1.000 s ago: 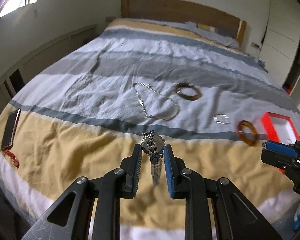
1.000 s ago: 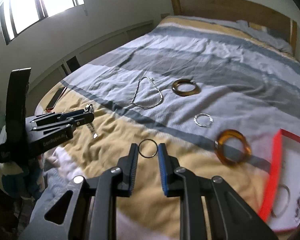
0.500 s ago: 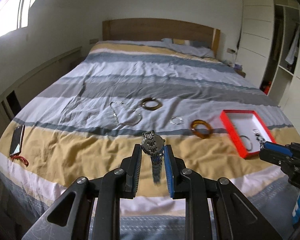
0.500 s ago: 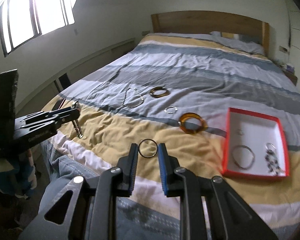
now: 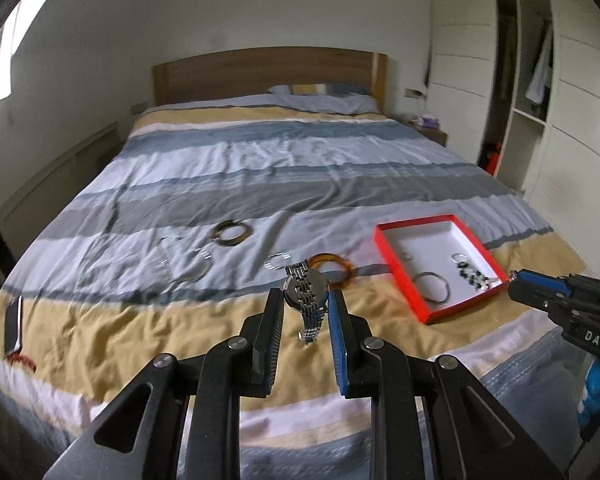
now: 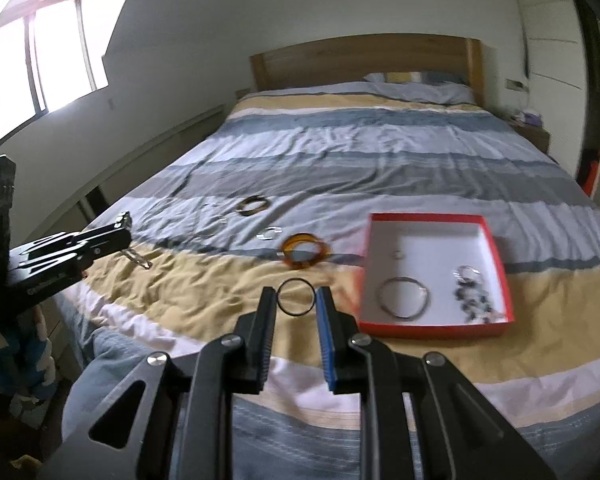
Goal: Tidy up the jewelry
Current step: 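Lower the watch and ring into the red box and open both tools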
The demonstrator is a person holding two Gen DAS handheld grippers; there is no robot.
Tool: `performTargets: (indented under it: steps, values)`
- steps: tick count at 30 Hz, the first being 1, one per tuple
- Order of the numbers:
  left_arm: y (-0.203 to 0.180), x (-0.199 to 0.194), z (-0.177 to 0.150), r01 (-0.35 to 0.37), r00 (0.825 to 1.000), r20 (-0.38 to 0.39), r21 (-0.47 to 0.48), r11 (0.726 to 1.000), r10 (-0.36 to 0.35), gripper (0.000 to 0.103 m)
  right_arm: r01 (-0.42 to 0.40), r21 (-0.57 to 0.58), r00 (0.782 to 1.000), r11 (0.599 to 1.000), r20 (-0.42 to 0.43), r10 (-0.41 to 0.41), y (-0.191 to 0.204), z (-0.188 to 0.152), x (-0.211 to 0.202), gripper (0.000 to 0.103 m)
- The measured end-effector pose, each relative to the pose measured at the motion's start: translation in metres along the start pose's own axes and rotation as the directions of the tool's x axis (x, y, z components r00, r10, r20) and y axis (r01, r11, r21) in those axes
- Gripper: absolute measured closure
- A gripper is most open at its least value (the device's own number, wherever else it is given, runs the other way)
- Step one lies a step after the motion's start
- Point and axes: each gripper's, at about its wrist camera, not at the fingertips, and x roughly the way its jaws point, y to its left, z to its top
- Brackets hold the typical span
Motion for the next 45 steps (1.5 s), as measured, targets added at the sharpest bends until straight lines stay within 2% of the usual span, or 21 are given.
performTargets:
  steps: [8, 19, 23, 31, 40, 45]
  values:
    - [-0.054, 0.067, 0.03, 0.089, 0.994, -0.069, 0.075, 0.993, -0.084, 0.081, 0.082, 0.069, 0.996, 0.994, -0.036, -0.08, -0.075, 0.009, 0.018, 0.084]
    - [-0.128, 0.206, 0.06, 0.22, 0.961, -0.197, 0.128, 0.967, -0.193, 0.081, 0.138, 0.113, 0.983, 0.984, -0.14, -0.122, -0.163, 0.029, 0.104, 0.084]
    - [-0.148, 0.246, 0.067, 0.232, 0.955, -0.223, 0.153, 0.961, -0.195, 0.081, 0.147, 0.106, 0.977, 0.983, -0.169, -0.128, -0.185, 0.039, 0.141, 0.084]
    - [-0.163, 0.314, 0.068, 0.213, 0.944, -0.287, 0.163, 0.963, -0.16, 0.081, 0.163, 0.059, 0.959, 0.985, -0.245, -0.144, -0.219, 0.055, 0.197, 0.084]
    - [-0.167, 0.351, 0.061, 0.195, 0.935, -0.327, 0.157, 0.968, -0.135, 0.081, 0.16, 0.003, 0.931, 0.987, -0.333, -0.15, -0.233, 0.05, 0.231, 0.084]
    - [-0.169, 0.356, 0.057, 0.177, 0.941, -0.318, 0.17, 0.969, -0.116, 0.079, 0.161, -0.054, 0.921, 0.985, -0.352, -0.17, -0.226, 0.046, 0.237, 0.083]
